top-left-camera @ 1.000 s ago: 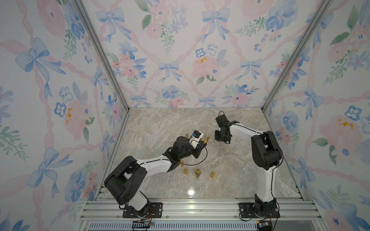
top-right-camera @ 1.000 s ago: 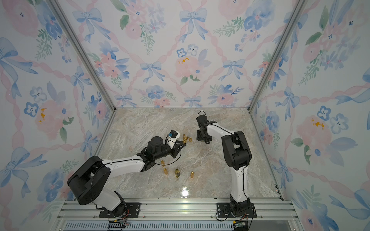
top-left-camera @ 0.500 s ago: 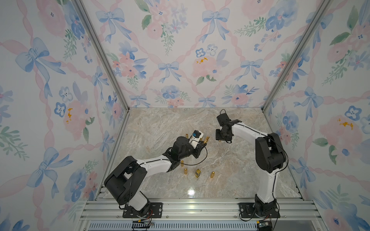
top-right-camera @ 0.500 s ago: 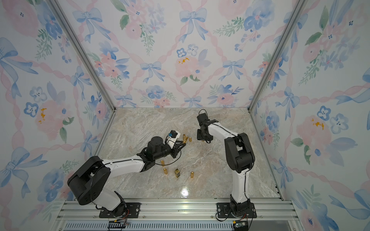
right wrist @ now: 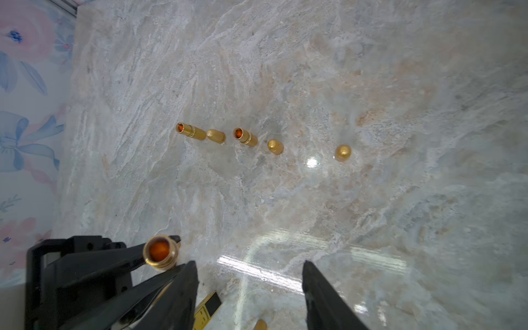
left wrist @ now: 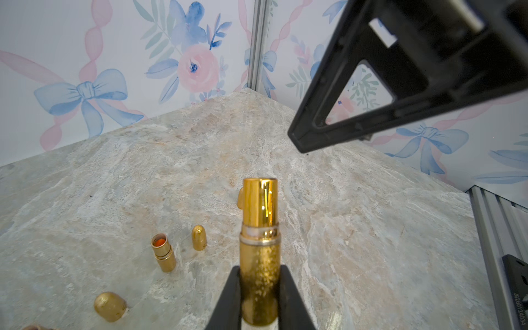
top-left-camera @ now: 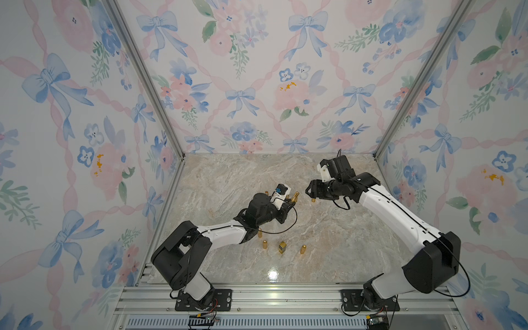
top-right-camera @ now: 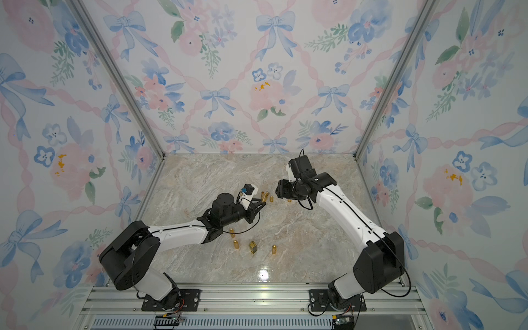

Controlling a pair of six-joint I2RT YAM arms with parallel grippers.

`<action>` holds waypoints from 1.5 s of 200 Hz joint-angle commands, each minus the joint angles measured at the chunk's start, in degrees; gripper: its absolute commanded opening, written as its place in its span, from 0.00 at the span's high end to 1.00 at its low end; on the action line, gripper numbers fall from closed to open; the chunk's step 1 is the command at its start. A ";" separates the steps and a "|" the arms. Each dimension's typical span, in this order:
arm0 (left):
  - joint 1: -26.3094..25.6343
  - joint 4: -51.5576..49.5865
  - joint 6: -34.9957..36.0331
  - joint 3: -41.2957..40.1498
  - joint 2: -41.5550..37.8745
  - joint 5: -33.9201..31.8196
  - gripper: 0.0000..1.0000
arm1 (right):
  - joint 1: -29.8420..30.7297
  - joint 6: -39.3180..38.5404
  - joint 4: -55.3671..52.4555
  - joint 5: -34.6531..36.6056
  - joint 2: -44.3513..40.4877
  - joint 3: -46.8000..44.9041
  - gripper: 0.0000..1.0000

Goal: Open the lipstick cap
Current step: Place the lipstick at the center of the board.

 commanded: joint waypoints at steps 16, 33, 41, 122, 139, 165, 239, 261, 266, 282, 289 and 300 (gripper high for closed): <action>-0.68 1.39 0.64 1.34 0.02 0.82 1.00 | 1.60 5.82 5.01 -14.19 0.30 -2.63 0.38; -0.80 1.40 0.72 1.05 -0.65 1.03 1.00 | 2.47 6.04 5.46 -14.26 1.87 -1.84 0.38; -0.86 1.40 0.73 0.98 -0.94 1.44 1.00 | 2.54 6.10 5.41 -14.32 2.61 -1.48 0.38; -1.22 1.44 1.70 0.26 -2.46 2.04 1.00 | 2.35 6.22 7.83 -14.38 5.23 -1.70 0.56; -1.28 1.40 1.61 0.35 -2.35 2.23 1.00 | 2.10 6.35 8.08 -14.43 5.54 -1.78 0.60; -1.27 1.39 2.03 0.32 -2.33 1.88 1.00 | 1.90 6.25 8.72 -14.67 5.50 -2.22 0.65; -1.32 1.40 2.07 0.31 -2.24 -0.34 1.00 | 1.72 5.73 8.36 -14.87 5.19 -2.45 0.77; -1.30 1.32 2.12 0.33 -2.17 -0.84 1.00 | 1.41 5.31 8.03 -14.14 4.99 -2.29 0.79; -1.35 1.39 2.01 0.32 -2.15 -1.10 1.00 | 1.32 5.30 7.91 -13.97 4.95 -2.21 0.80; -1.28 1.38 1.81 0.49 -1.97 -1.26 1.00 | 1.12 5.25 7.66 -13.57 4.66 -1.89 0.80; -1.31 1.32 1.85 0.56 -1.79 -1.07 0.95 | 1.12 5.07 7.54 -13.34 4.40 -1.77 0.80; -1.31 1.31 1.80 0.55 -1.53 -0.96 0.85 | 1.07 4.57 7.19 -12.42 4.18 -1.64 0.80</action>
